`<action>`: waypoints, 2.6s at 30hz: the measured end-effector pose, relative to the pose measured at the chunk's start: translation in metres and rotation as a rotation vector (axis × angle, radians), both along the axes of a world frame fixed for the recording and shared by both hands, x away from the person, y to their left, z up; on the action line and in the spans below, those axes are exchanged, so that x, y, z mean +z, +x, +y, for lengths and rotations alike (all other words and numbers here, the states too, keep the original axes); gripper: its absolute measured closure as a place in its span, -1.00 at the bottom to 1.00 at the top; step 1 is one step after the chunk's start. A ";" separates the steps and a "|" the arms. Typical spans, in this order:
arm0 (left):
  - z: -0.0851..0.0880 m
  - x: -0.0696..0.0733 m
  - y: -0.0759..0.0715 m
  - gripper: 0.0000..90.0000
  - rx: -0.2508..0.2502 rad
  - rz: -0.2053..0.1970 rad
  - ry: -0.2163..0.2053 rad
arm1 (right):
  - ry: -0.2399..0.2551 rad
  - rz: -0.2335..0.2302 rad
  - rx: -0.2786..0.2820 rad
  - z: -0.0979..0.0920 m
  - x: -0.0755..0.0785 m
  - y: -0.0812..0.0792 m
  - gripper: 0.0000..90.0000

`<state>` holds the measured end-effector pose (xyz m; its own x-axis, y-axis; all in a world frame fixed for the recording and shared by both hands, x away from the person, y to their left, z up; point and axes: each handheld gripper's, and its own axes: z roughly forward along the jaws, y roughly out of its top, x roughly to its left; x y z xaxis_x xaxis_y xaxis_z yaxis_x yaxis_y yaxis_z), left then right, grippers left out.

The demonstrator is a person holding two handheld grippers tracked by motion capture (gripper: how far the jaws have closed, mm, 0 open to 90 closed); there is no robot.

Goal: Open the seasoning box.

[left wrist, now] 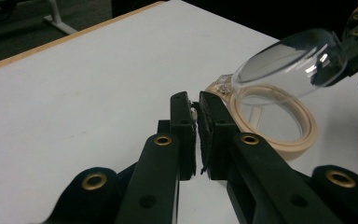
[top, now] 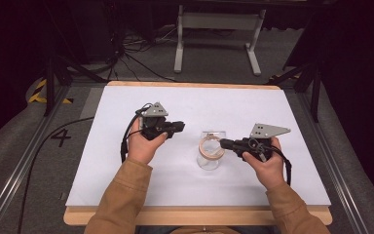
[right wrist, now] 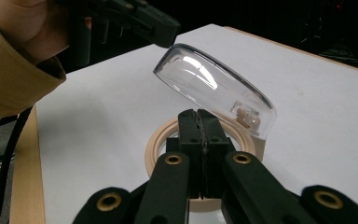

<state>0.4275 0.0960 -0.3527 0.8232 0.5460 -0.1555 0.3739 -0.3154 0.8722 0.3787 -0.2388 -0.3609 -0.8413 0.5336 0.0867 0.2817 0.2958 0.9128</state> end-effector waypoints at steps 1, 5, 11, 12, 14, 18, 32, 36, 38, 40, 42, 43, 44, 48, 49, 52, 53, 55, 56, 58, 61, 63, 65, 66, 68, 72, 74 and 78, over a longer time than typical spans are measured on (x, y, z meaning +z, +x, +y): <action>0.003 0.000 -0.001 0.88 0.004 -0.010 0.008 | 0.004 -0.007 0.001 0.001 0.001 0.002 1.00; 0.017 0.000 -0.008 0.88 0.037 0.002 0.003 | 0.012 -0.014 0.009 0.003 0.005 0.008 1.00; 0.035 -0.002 -0.016 0.86 0.064 0.020 0.016 | 0.022 -0.018 0.019 0.006 0.007 0.018 1.00; 0.039 -0.003 -0.018 0.86 0.072 0.026 0.012 | 0.026 -0.017 0.016 0.006 0.007 0.019 1.00; 0.044 -0.005 -0.021 0.86 0.082 0.028 0.017 | 0.028 -0.018 0.018 0.007 0.007 0.023 1.00; 0.055 -0.007 -0.026 0.85 0.101 0.041 0.022 | 0.035 -0.018 0.020 0.009 0.008 0.029 1.00; 0.080 -0.020 -0.035 0.81 0.160 0.095 0.036 | 0.006 0.005 -0.042 0.008 -0.003 0.055 1.00; 0.081 -0.020 -0.036 0.80 0.158 0.089 0.039 | 0.006 0.008 -0.048 0.009 -0.004 0.056 1.00; 0.080 -0.019 -0.036 0.80 0.158 0.089 0.038 | -0.003 -0.002 -0.048 0.009 -0.003 0.055 1.00; 0.080 -0.019 -0.035 0.79 0.157 0.090 0.037 | 0.002 -0.006 -0.044 0.010 -0.001 0.053 1.00; 0.079 -0.018 -0.035 0.78 0.153 0.090 0.035 | 0.008 -0.014 -0.037 0.009 0.004 0.050 1.00; 0.079 -0.018 -0.034 0.77 0.150 0.091 0.035 | 0.012 -0.023 -0.034 0.009 0.006 0.048 1.00; 0.078 -0.017 -0.034 0.77 0.148 0.092 0.031 | 0.016 -0.029 -0.031 0.008 0.009 0.047 1.00; 0.076 -0.013 -0.034 0.75 0.124 0.094 0.043 | 0.023 -0.048 -0.034 -0.002 0.021 0.039 1.00; 0.076 -0.012 -0.034 0.74 0.120 0.091 0.047 | 0.024 -0.043 -0.030 -0.005 0.024 0.038 0.99; 0.074 -0.009 -0.034 0.69 0.112 0.090 0.050 | 0.007 -0.043 -0.048 -0.015 0.033 0.034 0.89; 0.074 -0.009 -0.033 0.68 0.107 0.080 0.055 | 0.001 -0.048 -0.054 -0.018 0.035 0.033 0.87; 0.074 -0.008 -0.033 0.66 0.104 0.085 0.061 | -0.012 -0.053 -0.077 -0.026 0.039 0.031 0.80; 0.074 -0.007 -0.032 0.64 0.102 0.083 0.071 | -0.017 -0.042 -0.087 -0.031 0.040 0.030 0.77; 0.075 -0.007 -0.030 0.60 0.100 0.097 0.077 | -0.020 -0.033 -0.105 -0.040 0.042 0.030 0.72; 0.076 -0.009 -0.028 0.55 0.113 0.102 0.094 | -0.016 -0.005 -0.142 -0.058 0.043 0.031 0.62; 0.077 -0.009 -0.027 0.52 0.114 0.103 0.101 | -0.021 -0.001 -0.158 -0.063 0.043 0.031 0.60; 0.080 -0.011 -0.023 0.50 0.128 0.113 0.109 | -0.067 0.006 -0.220 -0.078 0.040 0.032 0.53; 0.080 -0.012 -0.022 0.48 0.136 0.120 0.108 | -0.076 0.009 -0.235 -0.081 0.040 0.033 0.52; 0.081 -0.014 -0.019 0.41 0.155 0.116 0.111 | -0.080 0.030 -0.258 -0.090 0.037 0.035 0.47; 0.082 -0.020 -0.014 0.37 0.167 0.137 0.118 | -0.096 0.072 -0.286 -0.102 0.029 0.039 0.40; 0.083 -0.023 -0.011 0.37 0.176 0.143 0.126 | -0.112 0.095 -0.306 -0.108 0.024 0.042 0.35; 0.083 -0.028 -0.007 0.34 0.209 0.165 0.156 | -0.138 0.128 -0.346 -0.118 0.015 0.046 0.29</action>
